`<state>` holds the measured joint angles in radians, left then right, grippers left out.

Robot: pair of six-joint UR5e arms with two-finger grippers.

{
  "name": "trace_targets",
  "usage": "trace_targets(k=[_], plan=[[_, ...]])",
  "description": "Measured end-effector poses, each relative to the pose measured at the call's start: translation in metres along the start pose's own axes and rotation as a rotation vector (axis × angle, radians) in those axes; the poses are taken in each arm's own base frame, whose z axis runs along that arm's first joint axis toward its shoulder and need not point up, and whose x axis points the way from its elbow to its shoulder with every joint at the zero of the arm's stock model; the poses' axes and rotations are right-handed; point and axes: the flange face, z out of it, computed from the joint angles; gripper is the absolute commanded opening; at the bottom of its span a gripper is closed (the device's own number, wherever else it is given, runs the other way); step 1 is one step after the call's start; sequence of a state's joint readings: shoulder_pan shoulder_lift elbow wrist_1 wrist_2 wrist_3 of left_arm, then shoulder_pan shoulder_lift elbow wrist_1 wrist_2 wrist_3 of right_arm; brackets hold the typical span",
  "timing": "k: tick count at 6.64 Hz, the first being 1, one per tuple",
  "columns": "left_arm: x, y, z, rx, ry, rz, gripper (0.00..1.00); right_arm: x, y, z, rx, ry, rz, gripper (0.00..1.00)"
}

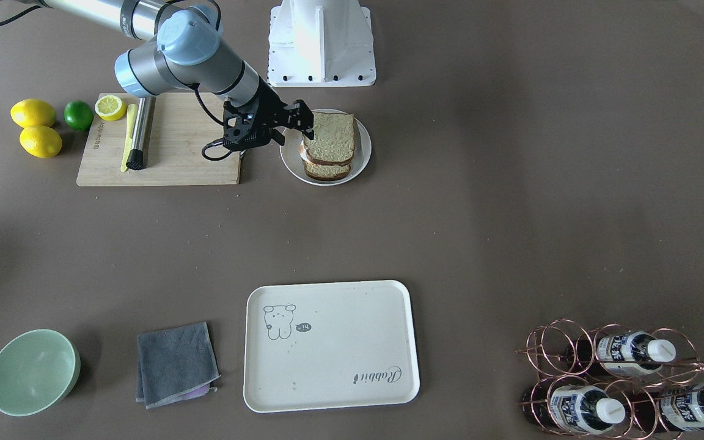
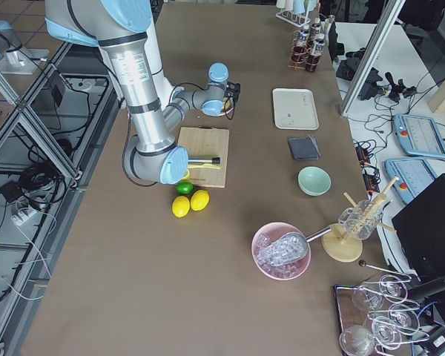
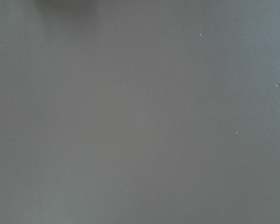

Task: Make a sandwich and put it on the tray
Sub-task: 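Withdraw the right gripper while the left gripper reaches to the plate rim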

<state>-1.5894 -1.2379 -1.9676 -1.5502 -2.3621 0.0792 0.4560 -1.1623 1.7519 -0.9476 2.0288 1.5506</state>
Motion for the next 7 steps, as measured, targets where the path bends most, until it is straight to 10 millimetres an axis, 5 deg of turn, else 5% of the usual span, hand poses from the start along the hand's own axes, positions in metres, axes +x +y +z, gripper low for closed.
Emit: trace_targets(k=[1, 2, 4, 7], plan=[[0.028, -0.017, -0.003, 0.004, 0.028, -0.03, 0.98, 0.014, -0.014, -0.024, 0.012, 0.0, 0.012, 1.0], [0.08, -0.038, -0.009, 0.004, 0.059, -0.065, 0.98, 0.028, -0.03, -0.048, 0.013, 0.006, 0.033, 1.0], [0.213, -0.073, -0.01, -0.026, 0.128, -0.138, 0.98, 0.073, -0.056, -0.083, 0.027, 0.058, 0.024, 1.0], [0.43, -0.081, 0.035, -0.064, 0.244, -0.215, 0.98, 0.173, -0.094, -0.168, 0.032, 0.173, -0.103, 1.0]])
